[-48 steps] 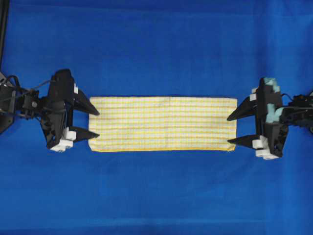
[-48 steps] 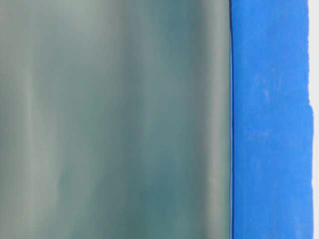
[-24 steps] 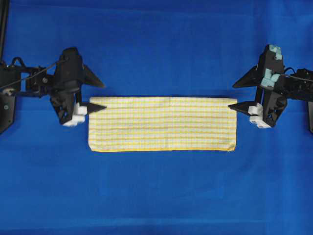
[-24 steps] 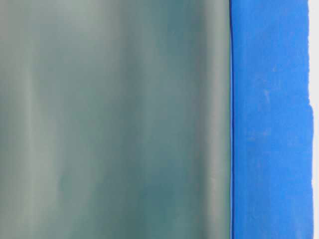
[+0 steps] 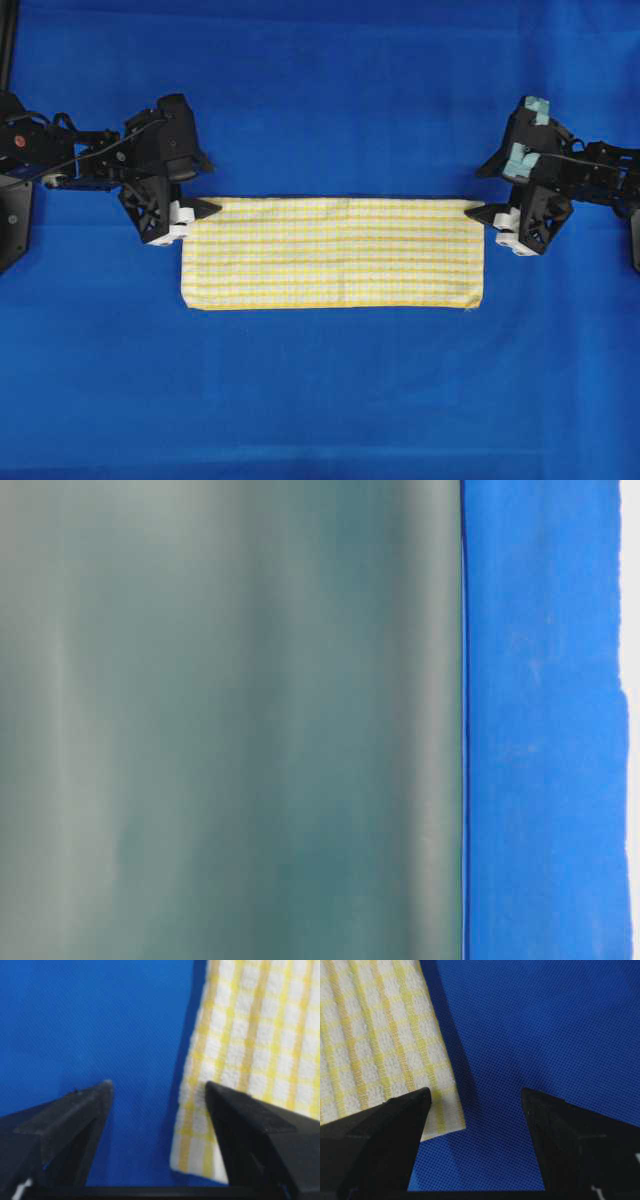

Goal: Fold the yellow towel.
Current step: 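Grasp the folded towel's far corners with both grippers, then lift the towel strip and swing it to a vertical orientation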

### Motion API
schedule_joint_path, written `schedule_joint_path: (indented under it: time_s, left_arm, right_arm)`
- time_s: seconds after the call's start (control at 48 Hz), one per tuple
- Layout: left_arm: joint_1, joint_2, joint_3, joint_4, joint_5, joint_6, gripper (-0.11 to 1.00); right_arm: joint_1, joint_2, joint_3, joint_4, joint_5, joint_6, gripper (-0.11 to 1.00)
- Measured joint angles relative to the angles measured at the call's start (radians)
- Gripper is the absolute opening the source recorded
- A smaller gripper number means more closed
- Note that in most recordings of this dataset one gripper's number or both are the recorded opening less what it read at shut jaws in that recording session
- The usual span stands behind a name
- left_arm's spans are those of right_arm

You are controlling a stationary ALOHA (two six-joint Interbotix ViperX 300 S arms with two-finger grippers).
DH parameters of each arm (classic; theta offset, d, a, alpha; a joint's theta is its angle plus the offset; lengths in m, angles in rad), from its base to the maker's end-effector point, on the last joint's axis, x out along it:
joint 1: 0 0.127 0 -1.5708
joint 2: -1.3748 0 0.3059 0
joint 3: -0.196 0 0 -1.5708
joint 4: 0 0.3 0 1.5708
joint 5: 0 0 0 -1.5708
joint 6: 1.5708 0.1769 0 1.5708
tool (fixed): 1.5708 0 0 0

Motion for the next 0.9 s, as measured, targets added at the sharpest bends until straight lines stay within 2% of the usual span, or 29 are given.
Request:
schedule_joint_path:
  time_s: [0.187,0.312,0.458,0.542,0.583,0.75,0.896]
  left_arm:
    - [-0.011,0.005,-0.011,-0.002,0.028,-0.005,0.67]
    - [-0.02,0.008,-0.032,-0.002,0.074,-0.005,0.5]
    - [-0.04,0.009,-0.064,-0.003,0.161,-0.008,0.15]
    - [-0.049,0.011,-0.083,-0.003,0.202,-0.005,0.02]
    - [-0.048,0.008,-0.091,-0.003,0.227,-0.002,0.02]
    - [-0.046,-0.028,-0.107,0.0,0.322,0.009,0.02]
    - [-0.04,-0.087,-0.115,0.0,0.359,0.009,0.02]
  right_arm:
    - [0.018,0.02,-0.011,0.003,0.0,0.003,0.72]
    - [0.029,0.02,-0.011,0.003,0.003,0.005,0.62]
    - [0.04,0.02,-0.014,0.005,0.021,0.003,0.27]
    - [0.044,0.018,-0.018,0.005,0.031,-0.008,0.07]
    - [0.044,0.014,-0.018,0.003,0.035,-0.012,0.03]
    - [0.034,-0.032,-0.017,-0.006,0.055,-0.031,0.04]
    - [0.012,-0.112,-0.015,-0.006,0.086,-0.049,0.04]
